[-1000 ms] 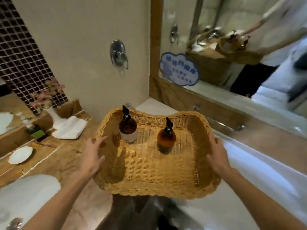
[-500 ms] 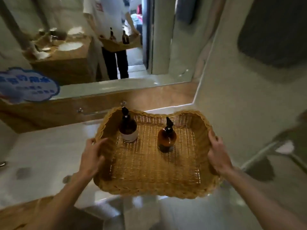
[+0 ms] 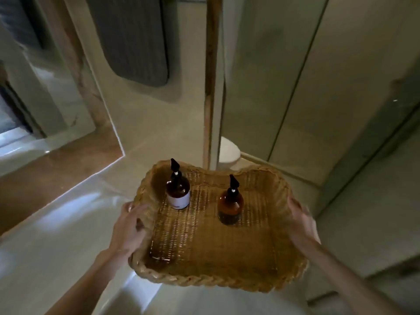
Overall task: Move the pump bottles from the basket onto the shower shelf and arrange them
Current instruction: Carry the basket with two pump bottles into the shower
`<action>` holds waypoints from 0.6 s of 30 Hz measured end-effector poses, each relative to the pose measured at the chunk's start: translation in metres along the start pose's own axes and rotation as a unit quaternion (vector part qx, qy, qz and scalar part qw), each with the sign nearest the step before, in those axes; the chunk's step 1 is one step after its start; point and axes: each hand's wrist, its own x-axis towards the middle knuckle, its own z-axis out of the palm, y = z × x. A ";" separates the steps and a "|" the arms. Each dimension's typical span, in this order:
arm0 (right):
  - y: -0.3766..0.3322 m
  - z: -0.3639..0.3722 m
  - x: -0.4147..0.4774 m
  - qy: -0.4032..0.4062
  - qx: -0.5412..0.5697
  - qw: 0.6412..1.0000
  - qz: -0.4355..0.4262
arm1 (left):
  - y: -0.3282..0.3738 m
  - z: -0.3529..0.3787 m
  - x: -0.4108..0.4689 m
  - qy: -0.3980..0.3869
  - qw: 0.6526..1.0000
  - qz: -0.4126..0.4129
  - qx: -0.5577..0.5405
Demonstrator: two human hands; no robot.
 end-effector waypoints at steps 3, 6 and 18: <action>0.046 -0.025 -0.002 0.022 0.000 0.998 0.058 | 0.041 0.037 0.029 -0.039 0.998 0.047 -0.005; 0.085 -0.039 -0.003 0.034 0.016 0.993 0.114 | 0.077 0.072 0.056 -0.066 0.993 0.100 -0.005; 0.186 -0.062 0.062 0.101 -0.009 0.972 0.213 | 0.191 0.206 0.190 -0.154 0.961 0.224 -0.042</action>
